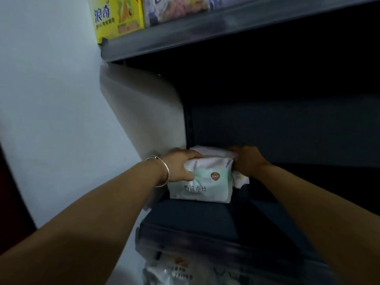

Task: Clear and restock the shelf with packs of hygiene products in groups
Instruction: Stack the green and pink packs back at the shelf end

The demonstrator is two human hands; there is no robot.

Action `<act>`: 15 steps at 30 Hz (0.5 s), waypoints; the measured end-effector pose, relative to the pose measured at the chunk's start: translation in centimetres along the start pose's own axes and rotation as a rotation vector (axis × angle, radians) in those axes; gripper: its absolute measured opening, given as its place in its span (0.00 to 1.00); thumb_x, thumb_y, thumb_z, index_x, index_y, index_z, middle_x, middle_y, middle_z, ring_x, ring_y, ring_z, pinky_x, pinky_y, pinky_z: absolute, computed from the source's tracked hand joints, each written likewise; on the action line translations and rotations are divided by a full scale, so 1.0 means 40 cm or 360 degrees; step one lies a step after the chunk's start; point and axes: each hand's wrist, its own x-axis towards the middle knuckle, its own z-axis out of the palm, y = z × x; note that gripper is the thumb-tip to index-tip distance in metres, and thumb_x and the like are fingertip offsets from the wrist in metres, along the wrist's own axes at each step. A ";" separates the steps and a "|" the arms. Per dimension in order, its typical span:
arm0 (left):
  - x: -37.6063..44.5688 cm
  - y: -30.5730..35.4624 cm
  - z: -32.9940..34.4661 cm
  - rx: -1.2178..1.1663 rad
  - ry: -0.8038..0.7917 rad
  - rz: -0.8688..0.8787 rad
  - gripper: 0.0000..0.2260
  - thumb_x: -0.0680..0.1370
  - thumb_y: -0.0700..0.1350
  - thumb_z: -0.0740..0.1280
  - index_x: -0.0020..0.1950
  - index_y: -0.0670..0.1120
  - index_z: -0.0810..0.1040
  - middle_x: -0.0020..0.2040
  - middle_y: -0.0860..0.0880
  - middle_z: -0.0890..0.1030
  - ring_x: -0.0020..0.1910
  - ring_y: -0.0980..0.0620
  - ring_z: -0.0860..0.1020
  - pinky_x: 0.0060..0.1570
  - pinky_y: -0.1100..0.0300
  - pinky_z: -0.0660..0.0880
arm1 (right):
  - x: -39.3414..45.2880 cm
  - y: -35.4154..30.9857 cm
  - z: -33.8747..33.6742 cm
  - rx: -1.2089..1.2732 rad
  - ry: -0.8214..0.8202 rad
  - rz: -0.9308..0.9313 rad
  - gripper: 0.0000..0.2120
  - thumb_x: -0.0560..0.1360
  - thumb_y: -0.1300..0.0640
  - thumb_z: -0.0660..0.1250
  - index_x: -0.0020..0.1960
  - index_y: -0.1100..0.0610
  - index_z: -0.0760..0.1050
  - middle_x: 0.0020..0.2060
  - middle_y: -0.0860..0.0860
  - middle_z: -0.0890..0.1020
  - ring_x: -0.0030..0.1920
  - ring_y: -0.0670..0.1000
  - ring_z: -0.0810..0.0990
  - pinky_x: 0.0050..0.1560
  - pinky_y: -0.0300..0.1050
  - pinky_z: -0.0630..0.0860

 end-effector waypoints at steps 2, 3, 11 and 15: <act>0.022 -0.014 0.001 0.0047 -0.0066 0.0014 0.31 0.70 0.42 0.71 0.71 0.52 0.66 0.65 0.49 0.71 0.64 0.48 0.70 0.64 0.57 0.69 | 0.021 0.012 0.032 0.0020 0.0010 -0.0059 0.23 0.74 0.56 0.68 0.68 0.55 0.70 0.65 0.57 0.73 0.65 0.57 0.71 0.64 0.42 0.66; 0.031 -0.020 -0.002 0.0049 -0.0106 0.0017 0.33 0.69 0.44 0.73 0.71 0.54 0.65 0.65 0.50 0.71 0.64 0.48 0.70 0.64 0.56 0.69 | 0.033 0.016 0.038 0.0047 0.0028 -0.0086 0.23 0.73 0.56 0.69 0.67 0.55 0.71 0.64 0.57 0.74 0.64 0.56 0.72 0.63 0.40 0.66; 0.062 -0.060 -0.006 0.0014 -0.0074 0.0002 0.34 0.65 0.49 0.77 0.68 0.59 0.66 0.62 0.53 0.70 0.62 0.50 0.70 0.65 0.53 0.69 | 0.122 0.021 0.066 -0.0107 0.0073 -0.0120 0.19 0.79 0.58 0.60 0.69 0.52 0.70 0.64 0.58 0.72 0.62 0.57 0.73 0.64 0.46 0.71; 0.052 -0.066 -0.003 -0.0055 -0.0037 0.0034 0.35 0.68 0.46 0.77 0.71 0.58 0.66 0.60 0.57 0.67 0.61 0.56 0.67 0.61 0.67 0.62 | 0.155 0.026 0.073 -0.0171 0.0076 -0.0041 0.16 0.79 0.56 0.59 0.67 0.53 0.71 0.63 0.57 0.73 0.61 0.56 0.75 0.60 0.47 0.72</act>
